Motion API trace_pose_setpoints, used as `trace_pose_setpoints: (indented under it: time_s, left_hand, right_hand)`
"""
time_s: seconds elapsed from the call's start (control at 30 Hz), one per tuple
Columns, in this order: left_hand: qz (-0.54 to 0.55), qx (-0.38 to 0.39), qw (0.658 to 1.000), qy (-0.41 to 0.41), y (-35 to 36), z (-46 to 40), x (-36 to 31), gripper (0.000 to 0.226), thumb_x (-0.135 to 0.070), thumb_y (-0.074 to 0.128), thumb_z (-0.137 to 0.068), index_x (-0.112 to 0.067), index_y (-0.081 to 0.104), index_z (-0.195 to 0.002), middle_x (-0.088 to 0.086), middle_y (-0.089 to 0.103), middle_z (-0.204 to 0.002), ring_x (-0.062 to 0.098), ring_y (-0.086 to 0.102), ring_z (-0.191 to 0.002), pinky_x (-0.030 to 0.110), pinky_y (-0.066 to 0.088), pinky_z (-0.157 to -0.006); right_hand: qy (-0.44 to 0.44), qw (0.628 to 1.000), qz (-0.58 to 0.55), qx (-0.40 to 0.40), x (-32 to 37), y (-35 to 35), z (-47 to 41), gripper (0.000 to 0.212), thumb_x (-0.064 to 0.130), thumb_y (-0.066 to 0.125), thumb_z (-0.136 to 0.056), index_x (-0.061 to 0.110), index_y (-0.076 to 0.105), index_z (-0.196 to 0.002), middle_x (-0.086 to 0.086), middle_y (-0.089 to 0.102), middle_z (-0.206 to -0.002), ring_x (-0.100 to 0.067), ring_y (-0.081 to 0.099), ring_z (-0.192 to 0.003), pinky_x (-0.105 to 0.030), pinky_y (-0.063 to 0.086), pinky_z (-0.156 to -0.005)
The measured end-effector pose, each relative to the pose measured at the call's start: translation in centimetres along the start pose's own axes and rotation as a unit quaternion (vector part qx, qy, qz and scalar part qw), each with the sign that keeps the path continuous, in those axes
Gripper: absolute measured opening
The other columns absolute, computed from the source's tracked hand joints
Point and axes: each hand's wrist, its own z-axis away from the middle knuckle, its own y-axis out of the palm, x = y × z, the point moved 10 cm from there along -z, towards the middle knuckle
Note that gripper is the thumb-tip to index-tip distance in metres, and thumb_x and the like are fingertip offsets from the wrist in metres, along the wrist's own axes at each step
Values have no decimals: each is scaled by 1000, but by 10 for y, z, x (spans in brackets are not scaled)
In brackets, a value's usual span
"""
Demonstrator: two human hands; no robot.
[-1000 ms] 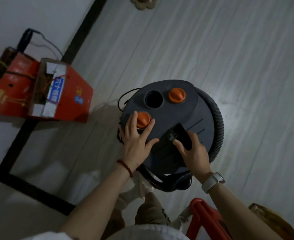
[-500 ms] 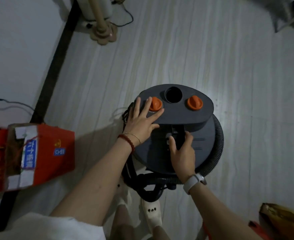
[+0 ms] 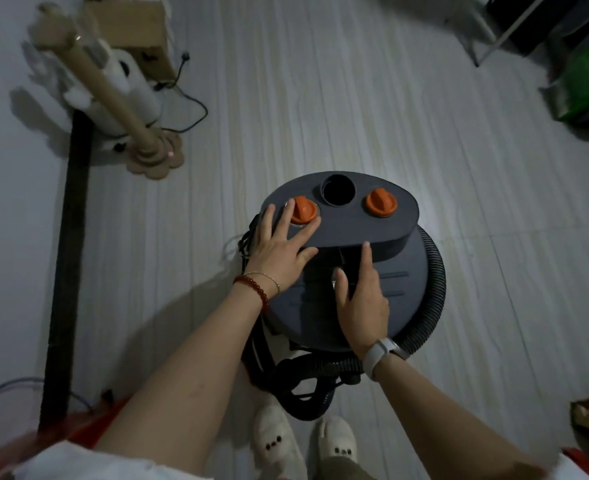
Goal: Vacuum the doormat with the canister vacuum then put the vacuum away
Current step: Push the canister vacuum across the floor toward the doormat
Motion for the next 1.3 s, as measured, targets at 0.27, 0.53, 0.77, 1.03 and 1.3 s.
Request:
trace_pose_setpoints:
  time_s: [0.27,0.53,0.77,1.03,1.3]
  left_hand:
    - [-24,-34,999,-9,-68,-109,24,52,-45,27,-97,-47,5,-144,-6,-16,-156,23,-17,-143,49,13,-115]
    - [-15,-27,999,-11,-145,-253,43,49,-46,25,-98,-49,6,-143,-6,-15,-157,20,-17,-143,51,24,-113]
    - [-11,-60,998,10,-211,-379,49,50,-45,28,-97,-48,9,-143,-4,-10,-157,21,-15,-144,50,22,-113]
    - [-36,-94,994,29,-288,-527,52,52,-48,27,-96,-48,5,-143,0,-3,-158,24,-9,-145,53,23,-112]
    - [-29,-113,993,33,-362,-672,56,50,-46,30,-96,-47,13,-144,2,-1,-158,24,-7,-145,50,20,-112]
  right_hand:
    - [26,1000,-14,7,49,10,-120,62,34,42,-96,18,12,-148,-18,48,-133,-43,59,-96,-50,49,-76]
    - [18,999,-23,25,104,11,-275,64,34,40,-96,17,8,-148,-18,47,-131,-44,58,-97,-52,48,-78]
    - [24,1000,-15,13,143,9,-410,64,35,39,-95,19,6,-148,-16,46,-136,-43,58,-101,-51,48,-82]
    - [21,1000,13,-9,184,3,-573,65,40,36,-95,18,5,-148,-13,49,-131,-38,61,-95,-49,50,-77]
    - [18,999,47,1,221,-3,-735,68,42,32,-96,16,-4,-148,-12,45,-132,-38,58,-97,-46,47,-76]
